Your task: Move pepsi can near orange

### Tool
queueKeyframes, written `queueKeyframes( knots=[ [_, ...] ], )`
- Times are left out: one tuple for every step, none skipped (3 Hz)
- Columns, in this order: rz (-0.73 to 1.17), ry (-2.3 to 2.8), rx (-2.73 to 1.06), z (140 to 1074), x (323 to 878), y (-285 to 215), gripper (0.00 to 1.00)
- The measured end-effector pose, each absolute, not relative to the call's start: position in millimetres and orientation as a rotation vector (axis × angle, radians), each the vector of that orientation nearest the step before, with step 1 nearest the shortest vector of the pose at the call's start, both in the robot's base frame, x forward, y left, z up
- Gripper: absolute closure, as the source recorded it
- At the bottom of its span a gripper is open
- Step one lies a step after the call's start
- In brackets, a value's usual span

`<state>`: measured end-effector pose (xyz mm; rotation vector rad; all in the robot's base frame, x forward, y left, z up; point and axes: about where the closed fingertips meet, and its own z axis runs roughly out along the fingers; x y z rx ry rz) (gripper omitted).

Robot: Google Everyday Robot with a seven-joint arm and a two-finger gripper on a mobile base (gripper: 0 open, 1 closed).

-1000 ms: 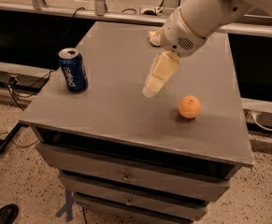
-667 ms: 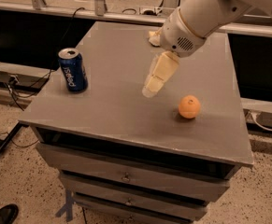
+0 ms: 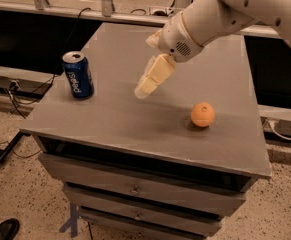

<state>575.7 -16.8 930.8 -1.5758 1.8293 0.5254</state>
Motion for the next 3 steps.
queueKeyframes(
  knots=[
    [0.665, 1.733, -1.509, 924.5, 604.8, 36.4, 0.0],
    [0.793, 1.665, -1.452, 914.5, 622.8, 82.5, 0.0],
    [0.892, 1.618, -1.425, 903.4, 630.1, 123.3, 0.0]
  ],
)
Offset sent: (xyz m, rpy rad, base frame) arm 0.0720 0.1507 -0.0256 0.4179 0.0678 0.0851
